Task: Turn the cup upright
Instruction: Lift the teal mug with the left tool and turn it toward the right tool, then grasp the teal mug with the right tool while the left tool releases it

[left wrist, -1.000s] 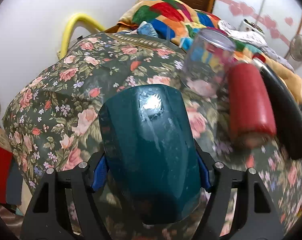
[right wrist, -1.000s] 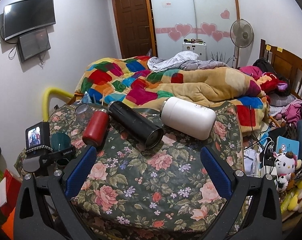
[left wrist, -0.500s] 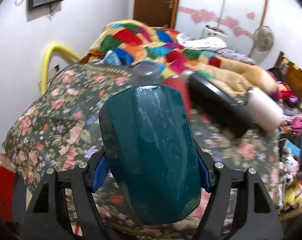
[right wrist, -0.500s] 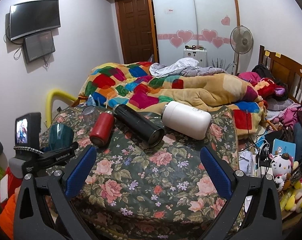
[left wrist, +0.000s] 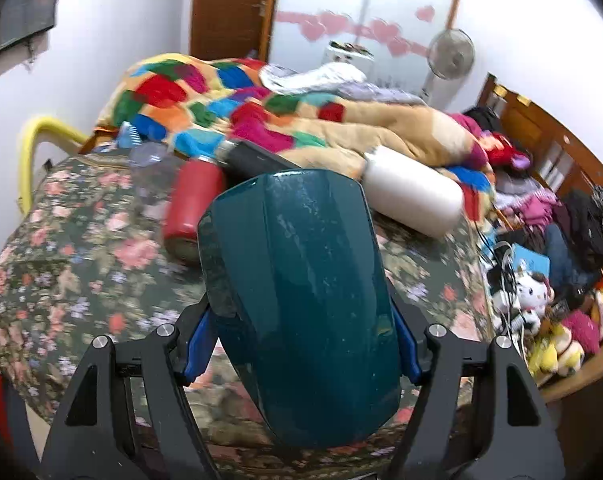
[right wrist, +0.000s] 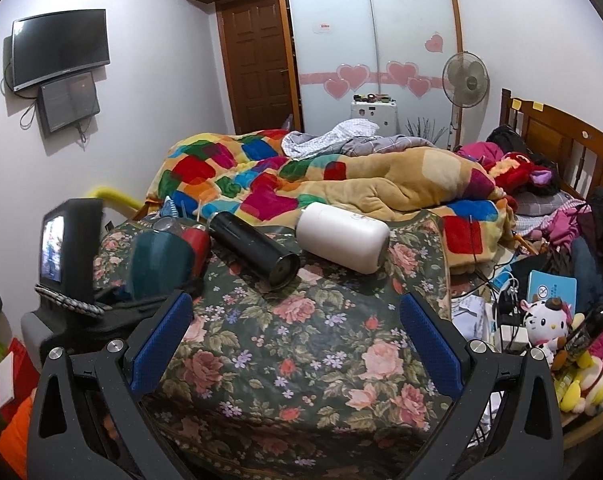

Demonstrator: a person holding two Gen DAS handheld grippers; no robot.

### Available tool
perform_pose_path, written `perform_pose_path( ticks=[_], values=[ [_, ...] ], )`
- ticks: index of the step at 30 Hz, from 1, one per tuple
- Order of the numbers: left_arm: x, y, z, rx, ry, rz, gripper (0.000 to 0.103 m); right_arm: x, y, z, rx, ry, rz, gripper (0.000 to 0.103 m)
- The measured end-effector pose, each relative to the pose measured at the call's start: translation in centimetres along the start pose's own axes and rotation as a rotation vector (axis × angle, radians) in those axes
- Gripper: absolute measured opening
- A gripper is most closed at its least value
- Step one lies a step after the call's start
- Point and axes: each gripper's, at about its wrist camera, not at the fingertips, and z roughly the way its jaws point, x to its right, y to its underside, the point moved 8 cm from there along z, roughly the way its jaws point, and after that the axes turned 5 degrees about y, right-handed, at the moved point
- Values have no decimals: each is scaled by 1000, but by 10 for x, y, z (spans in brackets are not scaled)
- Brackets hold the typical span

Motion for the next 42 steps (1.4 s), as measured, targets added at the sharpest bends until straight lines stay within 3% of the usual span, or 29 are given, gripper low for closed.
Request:
perform_pose_path(
  ticks=[7,19,25,29,35,42],
  values=[
    [34,23,39,-83,23,75,72,16,10,8,-35,21,10,103],
    [30,59,98,-202,-22,62,72,33,27,28,-119,33,35,103],
    [31,64,102,-205,-37,93,73,34,33,36,-152,35,52,103],
    [32,60,100,-207,17,101,73,30,34,38,-164,24,50,103],
    [32,60,95,-246,38,130,73,22,34,35,-162,18,30,103],
    [34,57,60,-150,59,129,78,18,31,29,-141,33,19,103]
  ],
)
